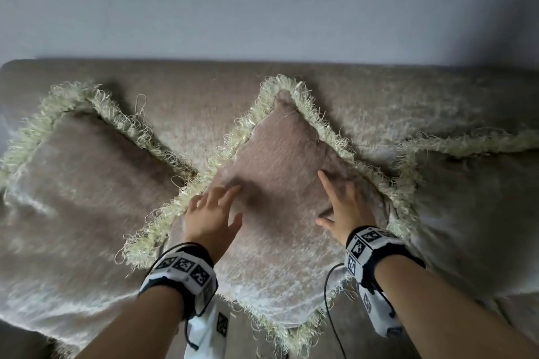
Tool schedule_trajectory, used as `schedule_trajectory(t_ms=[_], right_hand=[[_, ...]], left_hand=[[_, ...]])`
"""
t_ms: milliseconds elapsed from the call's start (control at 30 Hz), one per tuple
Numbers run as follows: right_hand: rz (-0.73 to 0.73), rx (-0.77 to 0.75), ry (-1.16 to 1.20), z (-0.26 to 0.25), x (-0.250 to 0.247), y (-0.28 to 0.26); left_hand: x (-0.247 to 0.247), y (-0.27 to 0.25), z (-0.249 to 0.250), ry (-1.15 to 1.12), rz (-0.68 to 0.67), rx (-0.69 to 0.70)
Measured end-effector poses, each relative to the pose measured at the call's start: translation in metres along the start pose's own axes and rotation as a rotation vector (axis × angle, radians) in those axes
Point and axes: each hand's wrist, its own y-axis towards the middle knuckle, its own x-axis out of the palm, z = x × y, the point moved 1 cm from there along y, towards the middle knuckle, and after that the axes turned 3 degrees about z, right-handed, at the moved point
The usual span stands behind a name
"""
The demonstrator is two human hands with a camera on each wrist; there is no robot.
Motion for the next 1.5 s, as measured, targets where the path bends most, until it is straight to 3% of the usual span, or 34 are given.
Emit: schedule_trajectory(t_ms=[100,233,500,600,767,933,1100,1266,1500], right_hand=[[0.014,-0.013,-0.014,0.014,-0.017,-0.011],[-0.063,0.090,0.016,0.052,-0.043,-0.033],[-0.205,0.393,-0.026,0.194,-0.094,-0.103],[-0.195,0.474,0.017,0.246,-0.100,-0.120],[-0.196,0.501,0.065,0.329,-0.100,-0.129],[-0.163,0.496,0.174,0.430,-0.086,-0.101],[-0.146,0.438,0.177,0.512,-0.064,-0.077],[-0.055,0.344,0.304,0.557,-0.043,-0.039],[-0.047,0.269,0.444,0.582,-0.018,-0.006]], left_hand=[[-0.011,0.010,0.013,-0.008,0.020,0.081],[-0.022,0.027,0.055,-0.016,0.030,0.177],[-0.006,0.048,0.197,-0.196,0.031,0.426],[0.003,0.051,0.250,-0.191,0.050,0.524],[0.032,0.066,0.333,-0.129,0.017,0.610],[0.072,0.094,0.424,-0.093,0.028,0.634],[0.125,0.131,0.522,0.154,0.046,0.851],[0.150,0.169,0.545,0.253,-0.040,0.656],[0.172,0.185,0.542,0.298,-0.084,0.592]])
